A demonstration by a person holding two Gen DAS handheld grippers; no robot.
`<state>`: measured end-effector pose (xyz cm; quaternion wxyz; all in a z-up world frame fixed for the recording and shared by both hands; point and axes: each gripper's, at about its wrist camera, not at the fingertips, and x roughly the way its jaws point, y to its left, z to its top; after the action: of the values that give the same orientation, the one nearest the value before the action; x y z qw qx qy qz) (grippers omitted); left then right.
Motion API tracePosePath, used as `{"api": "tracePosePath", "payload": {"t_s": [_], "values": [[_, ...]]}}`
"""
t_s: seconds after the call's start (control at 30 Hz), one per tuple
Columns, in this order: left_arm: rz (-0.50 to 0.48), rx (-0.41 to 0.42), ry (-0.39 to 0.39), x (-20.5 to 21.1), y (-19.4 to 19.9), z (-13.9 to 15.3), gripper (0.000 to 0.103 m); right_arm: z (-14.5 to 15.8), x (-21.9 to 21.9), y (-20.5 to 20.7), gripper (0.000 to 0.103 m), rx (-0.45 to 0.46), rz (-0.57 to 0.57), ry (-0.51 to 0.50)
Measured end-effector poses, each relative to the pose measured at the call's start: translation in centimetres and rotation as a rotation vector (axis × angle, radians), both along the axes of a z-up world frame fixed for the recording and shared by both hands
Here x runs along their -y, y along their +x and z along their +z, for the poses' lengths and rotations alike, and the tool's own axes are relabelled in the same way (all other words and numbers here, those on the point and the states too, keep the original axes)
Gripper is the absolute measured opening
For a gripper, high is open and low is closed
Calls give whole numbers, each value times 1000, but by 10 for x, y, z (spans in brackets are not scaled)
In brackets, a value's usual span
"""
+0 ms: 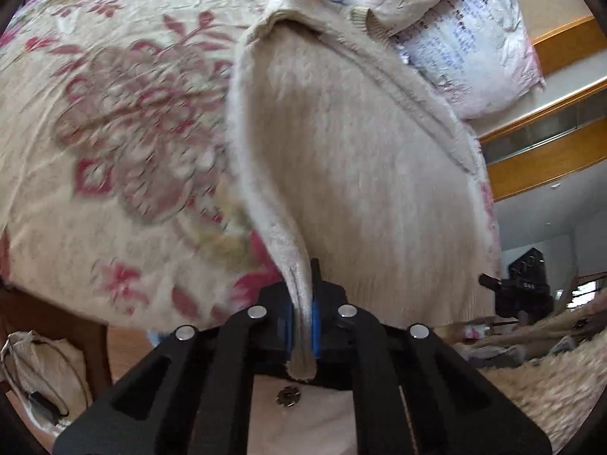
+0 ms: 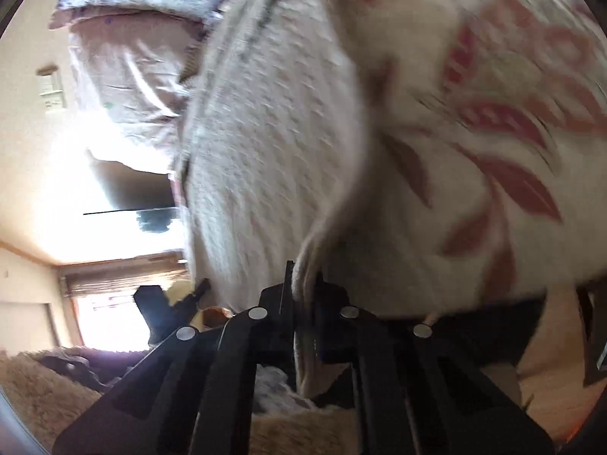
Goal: Fold small clothes
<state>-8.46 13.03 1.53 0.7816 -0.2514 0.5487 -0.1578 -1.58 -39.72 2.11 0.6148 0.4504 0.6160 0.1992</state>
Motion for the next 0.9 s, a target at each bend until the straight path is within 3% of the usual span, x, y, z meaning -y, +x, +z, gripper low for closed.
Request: {"api": "tracePosePath", "payload": {"t_s": [0.07,0.2,0.27,0.3,0.33,0.37,0.4,0.53,0.7,0.8,0.9], "values": [[-25,76,-36,-3,25,18,6,17,-4,36,8,98,-23,24],[-61,322,0,1,112,76,6,51,1,124,8,276,-99,-8],[-51,447,125,14,162,99,9,60,9,174,9,332,-199,-71],[-36,466,181,20,186,102,12,58,12,192,11,330,-246,-107],[-19,456,217,23,205,102,15,54,14,208,27,316,-281,-134],[3,412,232,25,224,98,23,47,13,223,56,289,-301,-188],[19,372,231,25,234,93,32,44,10,227,61,274,-306,-241],[1,348,198,12,224,70,36,37,-7,209,64,281,-284,-255],[45,206,168,-10,234,28,38,37,-8,186,64,292,-217,-300],[77,175,126,-16,239,12,41,35,2,177,64,297,-216,-287],[125,187,155,-15,243,6,41,34,3,173,64,305,-206,-269]]}}
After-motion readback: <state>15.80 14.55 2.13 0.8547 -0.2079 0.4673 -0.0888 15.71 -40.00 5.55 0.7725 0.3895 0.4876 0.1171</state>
